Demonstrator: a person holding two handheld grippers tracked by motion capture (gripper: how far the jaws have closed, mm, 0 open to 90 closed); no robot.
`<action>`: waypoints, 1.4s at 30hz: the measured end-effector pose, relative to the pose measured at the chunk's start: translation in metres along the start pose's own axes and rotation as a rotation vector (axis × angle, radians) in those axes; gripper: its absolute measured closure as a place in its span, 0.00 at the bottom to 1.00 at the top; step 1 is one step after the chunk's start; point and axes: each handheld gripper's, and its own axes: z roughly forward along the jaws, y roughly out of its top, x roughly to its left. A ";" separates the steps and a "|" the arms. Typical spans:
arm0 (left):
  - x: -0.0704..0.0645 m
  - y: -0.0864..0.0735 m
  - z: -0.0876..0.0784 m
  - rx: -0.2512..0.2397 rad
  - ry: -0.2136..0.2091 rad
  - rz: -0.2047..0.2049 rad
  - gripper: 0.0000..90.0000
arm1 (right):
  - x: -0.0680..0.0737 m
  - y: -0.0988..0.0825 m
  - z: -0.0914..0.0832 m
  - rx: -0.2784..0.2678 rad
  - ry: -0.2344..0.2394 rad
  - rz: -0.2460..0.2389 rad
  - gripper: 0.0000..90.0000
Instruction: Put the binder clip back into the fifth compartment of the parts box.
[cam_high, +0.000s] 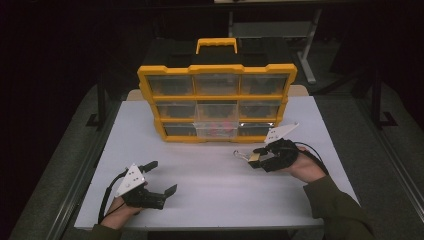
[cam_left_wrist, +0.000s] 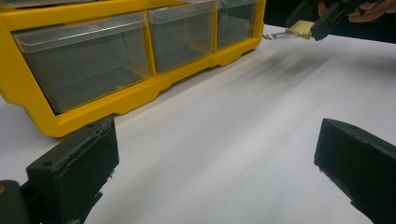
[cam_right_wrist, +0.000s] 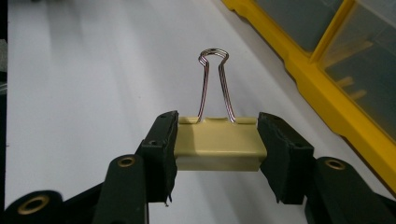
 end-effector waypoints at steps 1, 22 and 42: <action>0.000 0.000 0.000 0.000 0.001 -0.002 0.00 | 0.000 0.001 -0.002 -0.003 0.001 0.002 0.54; 0.000 0.000 0.000 -0.001 0.002 0.000 0.00 | -0.009 0.019 -0.034 -0.057 -0.017 0.009 0.54; 0.000 0.000 0.001 -0.002 0.000 -0.003 0.00 | -0.015 0.048 -0.069 -0.115 -0.028 -0.005 0.54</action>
